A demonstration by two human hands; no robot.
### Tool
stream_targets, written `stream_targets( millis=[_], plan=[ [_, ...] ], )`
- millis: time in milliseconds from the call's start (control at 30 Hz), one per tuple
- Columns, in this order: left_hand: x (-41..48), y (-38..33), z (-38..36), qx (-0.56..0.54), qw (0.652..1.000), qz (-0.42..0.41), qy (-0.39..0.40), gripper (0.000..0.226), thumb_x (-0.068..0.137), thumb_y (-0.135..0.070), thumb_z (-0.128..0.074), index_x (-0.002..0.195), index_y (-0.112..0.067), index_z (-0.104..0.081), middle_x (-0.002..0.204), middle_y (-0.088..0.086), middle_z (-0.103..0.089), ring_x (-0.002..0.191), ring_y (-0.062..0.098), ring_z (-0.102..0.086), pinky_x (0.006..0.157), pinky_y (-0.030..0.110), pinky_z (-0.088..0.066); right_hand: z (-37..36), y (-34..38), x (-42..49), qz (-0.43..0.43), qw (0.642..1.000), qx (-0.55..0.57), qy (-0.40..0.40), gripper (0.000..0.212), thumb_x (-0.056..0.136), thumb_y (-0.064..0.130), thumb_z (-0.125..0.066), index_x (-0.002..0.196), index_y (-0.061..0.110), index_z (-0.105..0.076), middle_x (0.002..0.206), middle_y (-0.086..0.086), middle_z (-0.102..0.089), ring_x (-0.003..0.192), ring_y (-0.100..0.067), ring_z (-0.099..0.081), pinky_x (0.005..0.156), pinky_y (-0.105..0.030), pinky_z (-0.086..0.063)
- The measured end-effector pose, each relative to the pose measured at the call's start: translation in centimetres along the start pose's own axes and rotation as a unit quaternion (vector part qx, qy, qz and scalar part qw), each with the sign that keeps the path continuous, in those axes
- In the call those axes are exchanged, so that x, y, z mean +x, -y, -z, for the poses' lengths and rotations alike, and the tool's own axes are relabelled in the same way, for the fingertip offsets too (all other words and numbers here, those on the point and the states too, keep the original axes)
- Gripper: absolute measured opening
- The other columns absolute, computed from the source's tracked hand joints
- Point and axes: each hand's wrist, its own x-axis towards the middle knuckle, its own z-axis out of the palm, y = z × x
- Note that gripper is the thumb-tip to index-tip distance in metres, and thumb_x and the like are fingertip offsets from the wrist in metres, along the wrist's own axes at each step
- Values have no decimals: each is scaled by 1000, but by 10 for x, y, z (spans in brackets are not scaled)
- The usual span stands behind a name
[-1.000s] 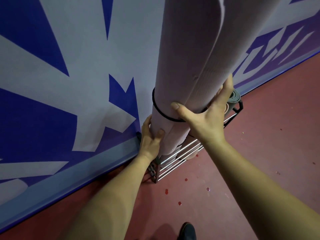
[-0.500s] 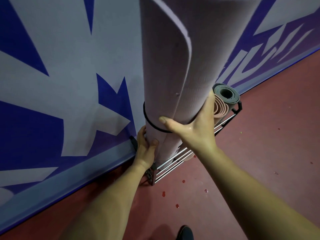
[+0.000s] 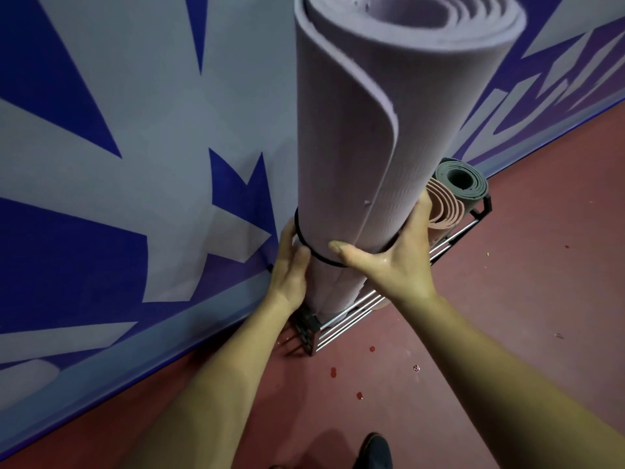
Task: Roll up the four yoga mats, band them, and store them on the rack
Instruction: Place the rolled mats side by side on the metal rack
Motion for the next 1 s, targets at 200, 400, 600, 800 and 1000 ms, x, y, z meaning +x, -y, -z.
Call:
stream_targets(
  millis=[200, 400, 600, 800, 1000],
  plan=[
    [5, -33, -4, 11, 1000, -11, 27, 85, 84, -84, -43, 146, -24, -46, 135, -7, -62, 124, 8, -59, 98, 27, -53, 2, -25, -32, -96, 994, 9, 55, 127, 51, 59, -99, 150, 26, -27, 147, 11, -44, 137, -10, -48, 106, -49, -50],
    [8, -37, -1, 32, 999, -17, 1, 84, 84, -86, -42, 144, -28, -38, 128, -25, -59, 119, 0, -58, 91, 17, -50, -4, -27, -27, -91, 993, 13, 79, 128, 49, 62, -98, 150, 45, -21, 148, 31, -35, 139, 0, -42, 105, -31, -46],
    [6, -29, -14, 48, 999, 11, -11, 75, 83, -86, -43, 139, -37, -42, 128, -21, -59, 119, 1, -58, 91, 16, -50, 3, -36, -30, -108, 989, 9, 100, 127, 49, 62, -98, 147, 44, -19, 141, 41, -32, 134, 10, -41, 98, -21, -45],
    [8, -38, -22, 52, 997, 5, -48, 68, 82, -87, -44, 135, -45, -43, 127, -27, -58, 118, -3, -57, 90, 13, -48, 10, -28, -15, -102, 989, -6, 109, 127, 42, 63, -99, 143, 53, -22, 141, 33, -39, 135, 1, -44, 104, -40, -51],
    [3, -51, -35, 3, 996, -1, -85, 80, 75, -83, -59, 133, -29, -49, 121, -16, -66, 111, 3, -64, 83, 14, -53, 19, -27, -14, -108, 988, -4, 108, 133, 41, 67, -98, 149, 41, -25, 144, 30, -40, 136, 0, -45, 105, -42, -52]
  ],
)
